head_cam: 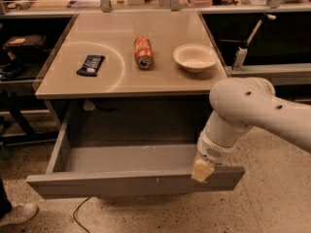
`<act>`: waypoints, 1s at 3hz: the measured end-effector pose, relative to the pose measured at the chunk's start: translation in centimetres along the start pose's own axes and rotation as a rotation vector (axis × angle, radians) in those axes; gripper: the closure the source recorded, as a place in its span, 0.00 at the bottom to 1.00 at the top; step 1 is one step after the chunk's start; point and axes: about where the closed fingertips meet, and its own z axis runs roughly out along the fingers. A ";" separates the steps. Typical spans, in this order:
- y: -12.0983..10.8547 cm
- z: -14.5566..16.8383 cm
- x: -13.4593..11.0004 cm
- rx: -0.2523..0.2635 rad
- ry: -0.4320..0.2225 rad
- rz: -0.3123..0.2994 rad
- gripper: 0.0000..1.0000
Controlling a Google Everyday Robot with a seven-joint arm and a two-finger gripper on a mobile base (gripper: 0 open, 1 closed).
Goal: Open top drawer
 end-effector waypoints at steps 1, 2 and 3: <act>0.8 0.0 1.0 -0.002 0.013 0.020 1.00; 0.9 0.0 0.9 -0.002 0.013 0.020 1.00; 1.3 0.0 1.3 -0.003 0.021 0.033 1.00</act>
Offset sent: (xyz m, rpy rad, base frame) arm -0.2223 -0.1170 0.0080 -0.1943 0.1845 -0.2878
